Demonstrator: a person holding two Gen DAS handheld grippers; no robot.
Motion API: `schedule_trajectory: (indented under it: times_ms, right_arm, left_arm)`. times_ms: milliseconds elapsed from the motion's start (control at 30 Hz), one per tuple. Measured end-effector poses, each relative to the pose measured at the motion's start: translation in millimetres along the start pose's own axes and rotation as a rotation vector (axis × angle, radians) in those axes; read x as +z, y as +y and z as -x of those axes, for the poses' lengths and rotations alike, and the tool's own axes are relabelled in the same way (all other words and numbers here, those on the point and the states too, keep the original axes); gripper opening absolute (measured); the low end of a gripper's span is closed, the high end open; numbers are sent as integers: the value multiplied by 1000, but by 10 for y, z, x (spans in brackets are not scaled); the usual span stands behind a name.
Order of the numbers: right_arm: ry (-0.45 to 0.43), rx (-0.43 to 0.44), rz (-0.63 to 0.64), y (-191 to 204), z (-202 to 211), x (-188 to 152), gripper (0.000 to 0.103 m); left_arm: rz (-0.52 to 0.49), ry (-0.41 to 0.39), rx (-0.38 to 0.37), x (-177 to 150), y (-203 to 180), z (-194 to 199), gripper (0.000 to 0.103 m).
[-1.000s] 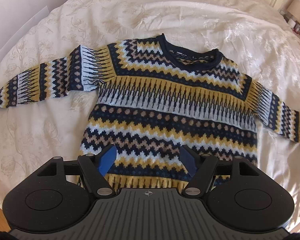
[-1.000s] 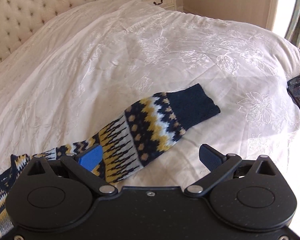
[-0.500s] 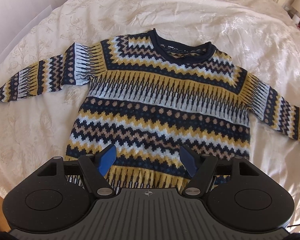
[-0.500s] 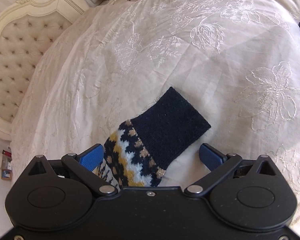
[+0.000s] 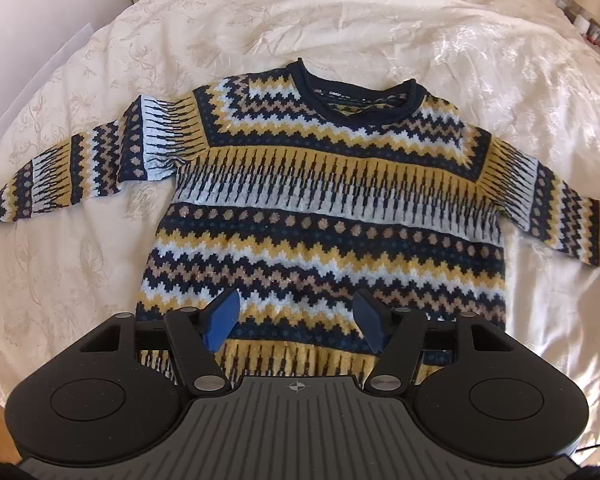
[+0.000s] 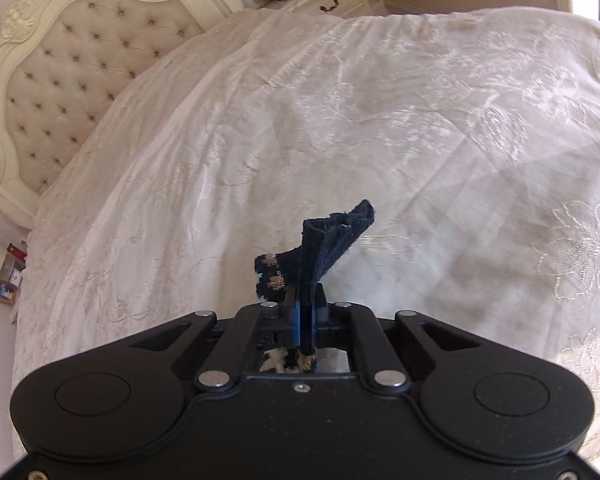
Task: Fold small clothes
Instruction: 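Lift the cuff with the right gripper and lay it across the sweater chest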
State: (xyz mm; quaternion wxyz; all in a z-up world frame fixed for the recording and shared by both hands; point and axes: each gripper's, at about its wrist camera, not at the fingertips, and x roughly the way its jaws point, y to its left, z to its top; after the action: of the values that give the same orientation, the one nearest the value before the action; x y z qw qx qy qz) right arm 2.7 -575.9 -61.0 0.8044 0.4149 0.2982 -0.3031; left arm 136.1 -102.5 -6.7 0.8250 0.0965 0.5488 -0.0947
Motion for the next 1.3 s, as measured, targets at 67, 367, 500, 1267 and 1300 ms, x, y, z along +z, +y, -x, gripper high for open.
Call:
schedule_trajectory:
  times_ms: [67, 367, 500, 1267, 1300]
  right_arm:
    - [-8, 47, 36, 290, 66, -31, 12]
    - [16, 226, 206, 1885, 88, -529, 12]
    - [66, 310, 276, 2606, -94, -937, 12]
    - [409, 474, 586, 4357, -1012, -3323, 30]
    - [411, 478, 589, 4341, -993, -3327, 34]
  left_arm:
    - [-10, 16, -15, 11, 56, -51, 57]
    - [-44, -15, -80, 65, 547, -141, 57]
    - [-32, -41, -82, 131, 870, -145, 57]
    - [63, -54, -35, 318, 2045, -500, 57]
    - [66, -52, -35, 336, 2038, -523, 57]
